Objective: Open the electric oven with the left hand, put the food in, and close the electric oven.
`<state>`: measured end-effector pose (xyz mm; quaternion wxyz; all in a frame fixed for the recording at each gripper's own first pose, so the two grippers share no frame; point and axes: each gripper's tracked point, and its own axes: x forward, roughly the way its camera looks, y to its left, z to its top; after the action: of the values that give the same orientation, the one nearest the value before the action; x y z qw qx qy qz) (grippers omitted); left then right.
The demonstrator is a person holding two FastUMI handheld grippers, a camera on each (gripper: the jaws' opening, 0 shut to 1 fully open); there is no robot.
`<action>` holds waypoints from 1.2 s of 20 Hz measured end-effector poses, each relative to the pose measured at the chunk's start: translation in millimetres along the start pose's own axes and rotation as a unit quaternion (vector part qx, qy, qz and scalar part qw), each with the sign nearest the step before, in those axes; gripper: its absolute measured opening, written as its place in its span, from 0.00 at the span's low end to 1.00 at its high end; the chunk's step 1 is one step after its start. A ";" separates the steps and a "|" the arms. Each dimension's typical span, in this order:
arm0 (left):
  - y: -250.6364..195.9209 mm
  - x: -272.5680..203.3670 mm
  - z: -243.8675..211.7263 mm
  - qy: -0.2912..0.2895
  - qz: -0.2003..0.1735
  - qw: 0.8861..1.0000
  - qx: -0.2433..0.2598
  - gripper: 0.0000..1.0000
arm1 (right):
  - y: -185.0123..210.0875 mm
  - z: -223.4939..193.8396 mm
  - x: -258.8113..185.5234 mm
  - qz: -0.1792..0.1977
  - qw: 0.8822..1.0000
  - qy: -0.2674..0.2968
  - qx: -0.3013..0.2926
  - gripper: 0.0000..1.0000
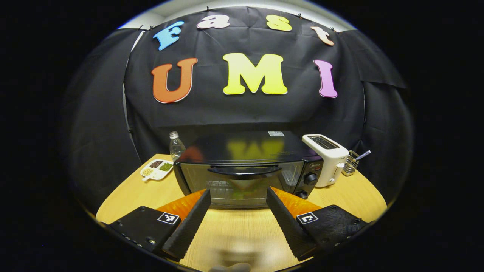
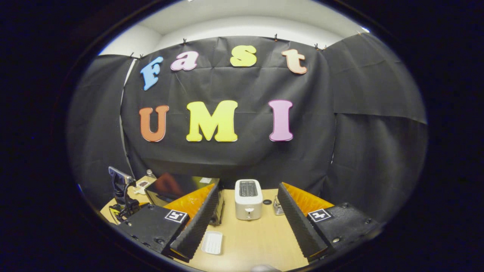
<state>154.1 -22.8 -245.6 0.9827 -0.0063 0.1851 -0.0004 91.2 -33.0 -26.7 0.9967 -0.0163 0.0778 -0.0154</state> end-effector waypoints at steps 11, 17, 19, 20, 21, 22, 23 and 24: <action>44.8 -113.1 110.1 -0.111 0.045 0.993 -0.014 0.96 | 60.4 34.5 -2.3 0.076 0.996 -0.045 0.004 0.91; 56.8 -168.8 177.7 -0.174 0.050 0.983 -0.015 0.96 | 67.8 60.2 -16.6 0.072 0.994 -0.081 0.003 1.00; 57.8 -181.2 197.5 -0.194 0.047 0.980 -0.015 0.96 | 67.7 63.0 -21.4 0.063 0.994 -0.087 0.000 1.00; 58.6 -186.5 204.4 -0.201 0.045 0.978 -0.013 0.96 | 67.4 64.1 -23.5 0.060 0.994 -0.089 0.000 0.91; 57.0 -192.7 210.7 -0.208 0.040 0.977 -0.013 0.96 | 68.7 64.4 -25.7 0.058 0.994 -0.091 0.002 1.00; 54.2 -197.8 216.2 -0.215 0.034 0.976 -0.016 0.96 | 68.9 64.6 -28.3 0.055 0.994 -0.092 0.006 1.00; 55.8 -200.7 219.7 -0.218 0.031 0.975 -0.017 0.96 | 69.2 65.2 -30.8 0.054 0.994 -0.093 0.009 1.00; 56.8 -203.1 220.9 -0.220 0.031 0.975 -0.015 0.96 | 69.0 64.7 -32.7 0.051 0.994 -0.093 0.011 1.00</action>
<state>45.2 37.3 33.3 0.9987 -0.0149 -0.0352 0.0343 70.9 39.0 39.8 0.9992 -0.0029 -0.0151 0.0365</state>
